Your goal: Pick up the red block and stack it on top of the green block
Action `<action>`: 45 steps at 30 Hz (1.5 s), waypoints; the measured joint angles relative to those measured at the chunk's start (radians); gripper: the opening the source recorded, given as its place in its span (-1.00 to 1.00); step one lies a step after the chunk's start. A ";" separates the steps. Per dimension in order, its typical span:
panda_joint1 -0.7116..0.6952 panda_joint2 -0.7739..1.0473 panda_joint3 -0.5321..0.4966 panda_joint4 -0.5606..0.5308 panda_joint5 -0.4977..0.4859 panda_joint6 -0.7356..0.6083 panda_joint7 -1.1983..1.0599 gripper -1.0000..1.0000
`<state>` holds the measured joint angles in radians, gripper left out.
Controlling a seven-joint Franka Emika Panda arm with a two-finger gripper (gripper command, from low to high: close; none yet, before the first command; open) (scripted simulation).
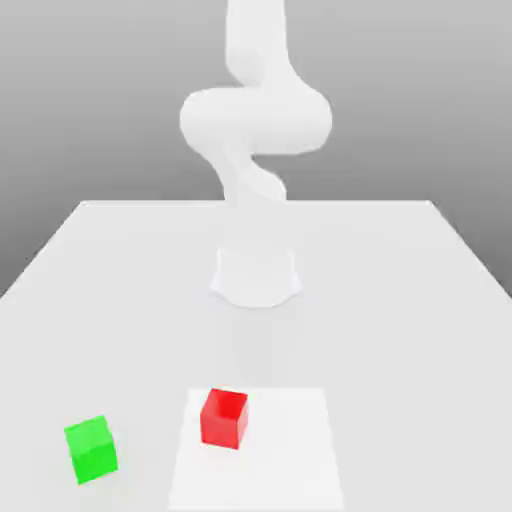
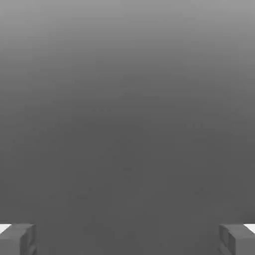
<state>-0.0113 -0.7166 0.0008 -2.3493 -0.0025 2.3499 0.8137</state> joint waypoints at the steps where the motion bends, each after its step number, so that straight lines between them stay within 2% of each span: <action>1: -0.005 0.041 0.000 -0.023 -0.001 0.024 0.007 0.00; 19: -0.076 0.703 -0.017 -0.398 0.001 0.416 0.098 0.00; 25: -0.082 0.920 -0.011 -0.390 0.013 0.594 0.094 0.00; 26: -0.083 0.953 -0.009 -0.385 0.014 0.622 0.093 -1.00; 33: -0.085 0.960 -0.007 -0.385 0.011 0.628 0.096 -1.00; 39: -0.087 0.769 -0.008 -0.412 0.004 0.464 0.101 -1.00; 45: -0.260 0.789 -0.096 -0.236 0.021 0.308 0.160 -1.00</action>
<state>-0.2714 0.0721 -0.0956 -2.5856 0.0181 2.6577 0.9734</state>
